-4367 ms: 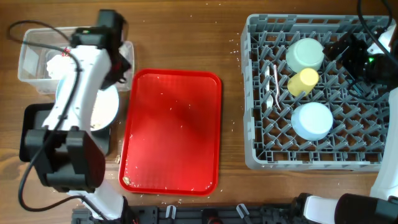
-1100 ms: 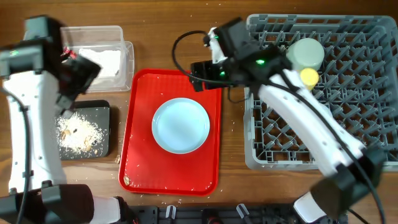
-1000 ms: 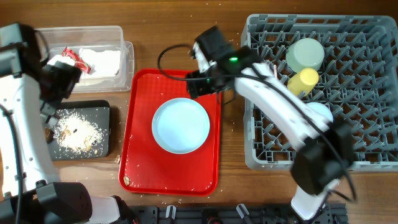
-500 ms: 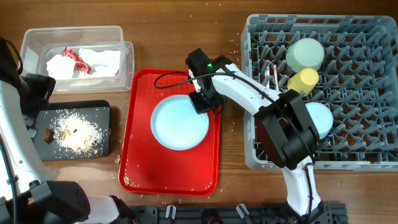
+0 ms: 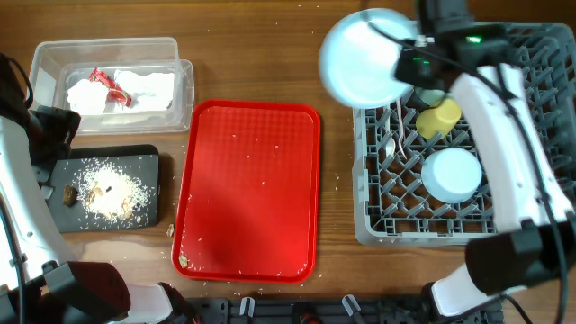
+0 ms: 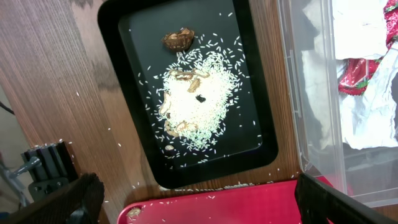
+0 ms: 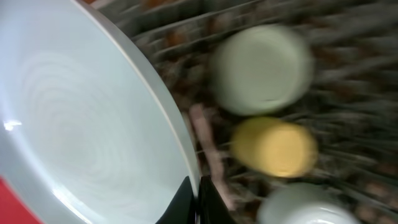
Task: Sort waste into correct bins and load items into the dishwasher rack
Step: 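Carry the plate to the rack and stand it upright at the back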
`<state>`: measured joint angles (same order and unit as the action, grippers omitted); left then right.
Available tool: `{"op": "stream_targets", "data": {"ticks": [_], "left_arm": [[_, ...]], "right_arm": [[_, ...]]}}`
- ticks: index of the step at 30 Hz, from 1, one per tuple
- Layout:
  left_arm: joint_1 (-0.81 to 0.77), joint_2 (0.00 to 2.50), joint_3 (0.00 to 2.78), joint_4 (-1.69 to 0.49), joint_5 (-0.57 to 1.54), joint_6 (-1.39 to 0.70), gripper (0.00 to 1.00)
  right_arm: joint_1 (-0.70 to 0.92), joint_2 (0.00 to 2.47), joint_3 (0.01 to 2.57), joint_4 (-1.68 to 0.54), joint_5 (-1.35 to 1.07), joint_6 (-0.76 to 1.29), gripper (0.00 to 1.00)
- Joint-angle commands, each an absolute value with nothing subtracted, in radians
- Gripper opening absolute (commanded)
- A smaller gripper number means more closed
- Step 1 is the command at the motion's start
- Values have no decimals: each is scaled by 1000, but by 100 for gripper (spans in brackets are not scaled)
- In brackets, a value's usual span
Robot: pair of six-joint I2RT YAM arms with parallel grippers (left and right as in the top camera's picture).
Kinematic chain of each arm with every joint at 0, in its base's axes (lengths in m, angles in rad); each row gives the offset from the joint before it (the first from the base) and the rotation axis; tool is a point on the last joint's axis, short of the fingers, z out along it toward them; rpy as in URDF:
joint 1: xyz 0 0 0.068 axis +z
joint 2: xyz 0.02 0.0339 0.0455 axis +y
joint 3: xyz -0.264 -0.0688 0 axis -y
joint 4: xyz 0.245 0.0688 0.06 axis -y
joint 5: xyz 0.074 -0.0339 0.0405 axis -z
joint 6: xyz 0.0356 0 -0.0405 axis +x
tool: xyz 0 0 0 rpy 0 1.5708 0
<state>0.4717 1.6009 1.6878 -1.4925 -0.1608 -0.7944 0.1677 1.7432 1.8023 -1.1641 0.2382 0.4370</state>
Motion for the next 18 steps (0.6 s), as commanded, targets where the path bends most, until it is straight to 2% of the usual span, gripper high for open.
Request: {"op": "stream_targets", "data": {"ticks": [1,7,16,17,18], "left_arm": [[476,1605,1688,-1493,-181,-786,100],[476,1605,1688,-1493,-181,-786,100],[476,1605,1688,-1493,-181,-786,100],[476,1605,1688,-1493,-181,-786,100],[476,1605,1688,-1493,-181,-786,100]], "right_arm": [[166,1729,1806,-1182,563,535,5],[183,1811,1760,-1065,667,527,4],[340,1946,1761,-1052,735,491,5],[355,1944,1769,-1058,724,469,12],[369,1936,1783,-1077,693,466,25]]}}
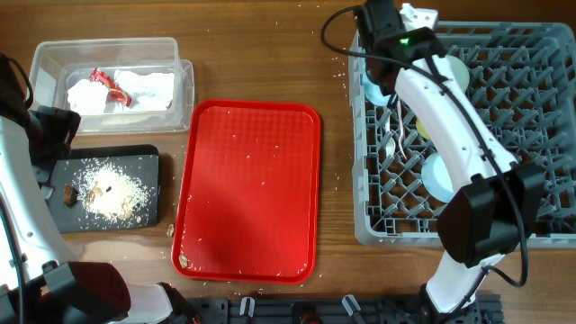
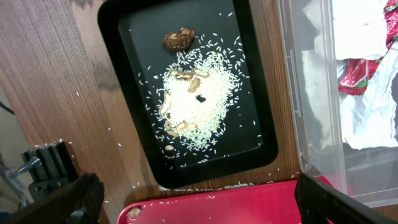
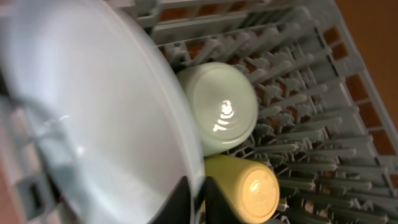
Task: Sort waste into correct bins and load items into the dishwasher rack
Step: 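Carry the plate to the rack and stand it upright at the back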
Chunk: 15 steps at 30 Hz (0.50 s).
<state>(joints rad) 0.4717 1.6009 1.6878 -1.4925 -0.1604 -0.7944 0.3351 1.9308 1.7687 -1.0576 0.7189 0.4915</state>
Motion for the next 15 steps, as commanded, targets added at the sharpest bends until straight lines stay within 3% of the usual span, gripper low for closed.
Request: {"op": "stream_targets", "data": {"ticks": [1,4,5,8,15], "left_arm": [[476,1605,1688,-1493,-181,-786,100],[476,1605,1688,-1493,-181,-786,100],[476,1605,1688,-1493,-181,-786,100],[476,1605,1688,-1493,-181,-786,100],[476,1605,1688,-1493,-181,-786,100]], "right_arm": [[384,1917,1804,-1103,643,467,50],[403,1794,1827,-1118,414,441,95],[403,1726,1826,-1122,292,440,100],[403,1615,1826,-1198,194,448,100],[402,1397,1720,-1433,232,508,100]]}}
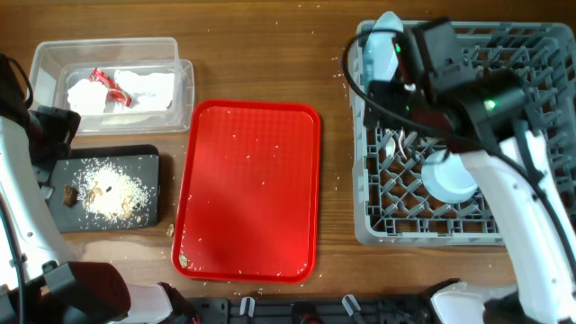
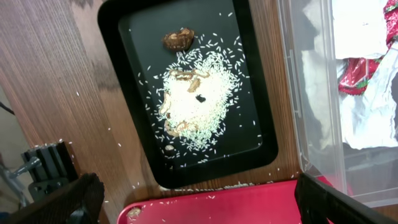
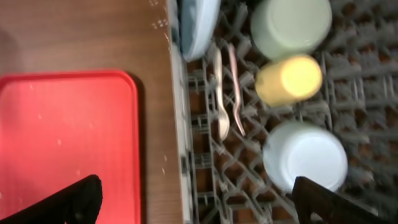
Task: Sort waste into correct bins and load items into the dishwasher rack
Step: 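Carry the plate to the rack and stand it upright at the back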
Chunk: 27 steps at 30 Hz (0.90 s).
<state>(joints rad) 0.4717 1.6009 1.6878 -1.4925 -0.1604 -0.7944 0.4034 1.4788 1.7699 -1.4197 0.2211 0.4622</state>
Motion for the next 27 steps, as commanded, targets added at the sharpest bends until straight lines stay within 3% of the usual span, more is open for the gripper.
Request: {"op": "stream_targets", "data": {"ticks": [1,7,13,27], "left_arm": [[476,1605,1688,-1493,-181,-786,100],[476,1605,1688,-1493,-181,-786,100],[476,1605,1688,-1493,-181,-786,100],[476,1605,1688,-1493,-181,-786,100]], "right_arm": [[402,1331,1678,-1430,233,526,100],[402,1134,1437,-1407,236,644,100],[402,872,1222,-1237,229,661,100],[402,679,972,-1187,159,706,99]]}}
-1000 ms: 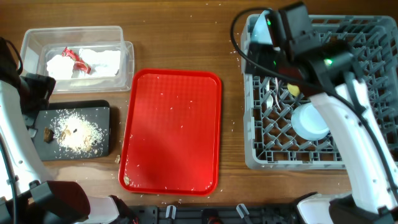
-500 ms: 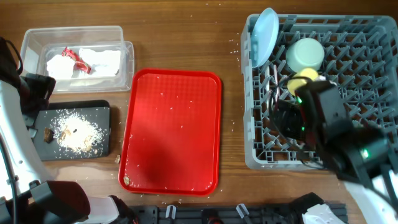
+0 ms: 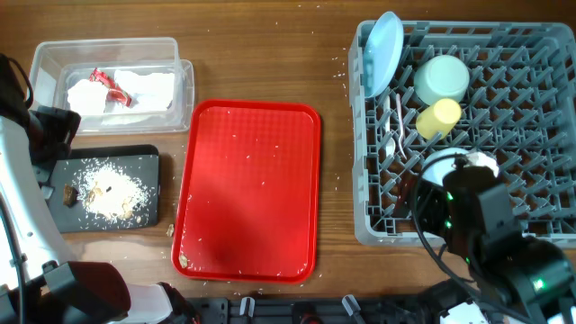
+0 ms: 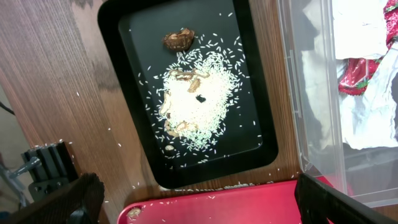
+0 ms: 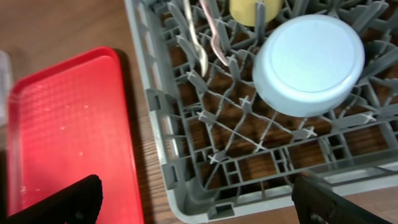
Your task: Sort waste into correct bins and load items into the dishwasher rack
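The pale blue plate [image 3: 382, 52] stands on edge in the far-left corner of the grey dishwasher rack [image 3: 531, 135]. Also in the rack are an upturned green cup [image 3: 442, 78], a yellow cup [image 3: 437, 118], an upturned white bowl [image 5: 309, 56] and thin cutlery [image 5: 198, 43]. My right gripper [image 5: 202, 205] hangs open over the rack's near-left corner, holding nothing. My left gripper [image 4: 199, 205] is open above the gap between the black tray [image 4: 130, 37] of rice and scraps and the red tray [image 3: 248, 189].
A clear bin [image 3: 112, 76] with white paper and a red wrapper [image 3: 108, 84] stands at the far left, behind the black tray. Loose rice grains lie on the red tray and on the wooden table [image 3: 270, 54] around it.
My right gripper, open over the rack's left side near the plate, now sits lower in the overhead view over the rack's near-left corner. The plate stays standing. The left arm is unmoved.
First my right gripper held the plate over the rack's far-left corner. Then the plate stood on edge in the rack with the gripper still on it. After that the gripper was open and off the plate, and now it is at the rack's near edge.
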`<state>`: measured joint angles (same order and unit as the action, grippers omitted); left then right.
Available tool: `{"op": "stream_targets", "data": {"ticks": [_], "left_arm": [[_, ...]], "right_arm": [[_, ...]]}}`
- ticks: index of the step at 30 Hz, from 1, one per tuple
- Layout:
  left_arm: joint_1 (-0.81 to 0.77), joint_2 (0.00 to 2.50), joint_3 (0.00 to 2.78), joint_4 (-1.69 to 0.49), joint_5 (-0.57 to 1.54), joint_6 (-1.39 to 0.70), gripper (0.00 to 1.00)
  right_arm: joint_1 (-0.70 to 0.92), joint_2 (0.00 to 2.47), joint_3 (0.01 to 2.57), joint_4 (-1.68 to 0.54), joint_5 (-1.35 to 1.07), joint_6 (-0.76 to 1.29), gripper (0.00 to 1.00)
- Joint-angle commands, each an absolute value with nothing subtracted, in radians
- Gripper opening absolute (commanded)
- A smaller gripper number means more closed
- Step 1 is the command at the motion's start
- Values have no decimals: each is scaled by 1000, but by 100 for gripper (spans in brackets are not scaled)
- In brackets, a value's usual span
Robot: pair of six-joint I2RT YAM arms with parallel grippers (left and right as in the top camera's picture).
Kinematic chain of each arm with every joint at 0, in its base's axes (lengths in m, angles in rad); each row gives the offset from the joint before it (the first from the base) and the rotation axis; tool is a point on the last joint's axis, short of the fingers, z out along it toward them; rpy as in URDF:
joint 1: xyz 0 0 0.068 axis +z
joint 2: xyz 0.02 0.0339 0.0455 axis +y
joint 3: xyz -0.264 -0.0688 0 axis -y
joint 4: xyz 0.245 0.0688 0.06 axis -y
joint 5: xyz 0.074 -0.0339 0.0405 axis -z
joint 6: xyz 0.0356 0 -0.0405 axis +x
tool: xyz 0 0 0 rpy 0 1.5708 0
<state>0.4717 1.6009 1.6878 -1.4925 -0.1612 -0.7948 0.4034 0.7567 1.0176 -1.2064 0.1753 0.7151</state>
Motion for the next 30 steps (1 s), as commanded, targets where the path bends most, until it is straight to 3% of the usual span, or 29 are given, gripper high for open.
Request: {"op": "stream_targets", "data": {"ticks": [1,3,8,14,17,22,27,30], "left_arm": [[476,1605,1688,-1493,-181,-786,100],[476,1605,1688,-1493,-181,-786,100],[476,1605,1688,-1493,-181,-786,100],[476,1605,1688,-1493,-181,-786,100],[476,1605,1688,-1493,-181,-786,100],[476,1605,1688,-1493,-181,-786,100],[476,1605,1688,-1493,-181,-786,100],[476,1605,1688,-1493,-181,-786,100]], "right_arm": [[402,643,945,-1176,167,705,99],[402,557,867,-1122,155,736,100],[402,564,862,-1122,155,1116,100],[402,564,862,-1163,155,1119,100],[402,564,862,-1074,118,831,100],[401,519,770,-693,-87,370,100],[367,419,433,-206,-213,355,100],[361,361,326,-54,-211,334,100]]}}
